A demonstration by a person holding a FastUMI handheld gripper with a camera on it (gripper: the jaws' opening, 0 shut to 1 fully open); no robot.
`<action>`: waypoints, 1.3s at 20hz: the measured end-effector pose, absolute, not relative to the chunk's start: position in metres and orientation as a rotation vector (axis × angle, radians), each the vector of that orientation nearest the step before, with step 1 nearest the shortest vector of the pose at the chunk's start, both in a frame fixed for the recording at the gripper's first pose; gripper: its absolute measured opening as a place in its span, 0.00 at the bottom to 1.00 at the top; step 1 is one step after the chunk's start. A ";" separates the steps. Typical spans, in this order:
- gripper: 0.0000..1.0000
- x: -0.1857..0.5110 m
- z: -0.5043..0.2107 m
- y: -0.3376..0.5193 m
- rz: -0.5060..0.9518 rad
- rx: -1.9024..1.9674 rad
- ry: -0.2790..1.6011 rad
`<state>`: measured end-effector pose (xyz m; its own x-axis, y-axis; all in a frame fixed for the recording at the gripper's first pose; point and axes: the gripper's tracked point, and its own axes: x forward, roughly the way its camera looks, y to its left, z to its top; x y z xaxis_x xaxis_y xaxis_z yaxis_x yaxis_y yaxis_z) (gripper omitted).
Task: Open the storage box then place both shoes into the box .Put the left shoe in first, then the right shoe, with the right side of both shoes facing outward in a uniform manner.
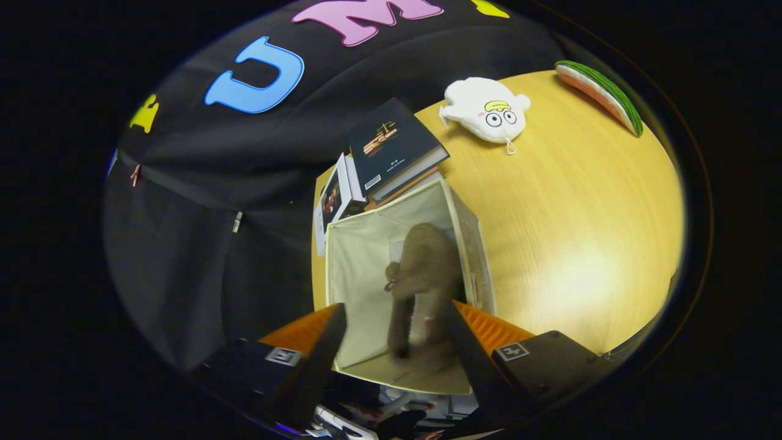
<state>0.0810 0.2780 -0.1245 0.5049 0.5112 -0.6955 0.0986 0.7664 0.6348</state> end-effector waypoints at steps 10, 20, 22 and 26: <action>0.99 0.087 -0.052 0.206 0.287 0.460 0.722; 0.98 0.092 0.003 0.093 0.179 0.273 0.399; 0.98 0.091 0.013 0.075 0.180 0.207 0.327; 0.98 0.079 0.045 0.033 0.190 0.157 0.180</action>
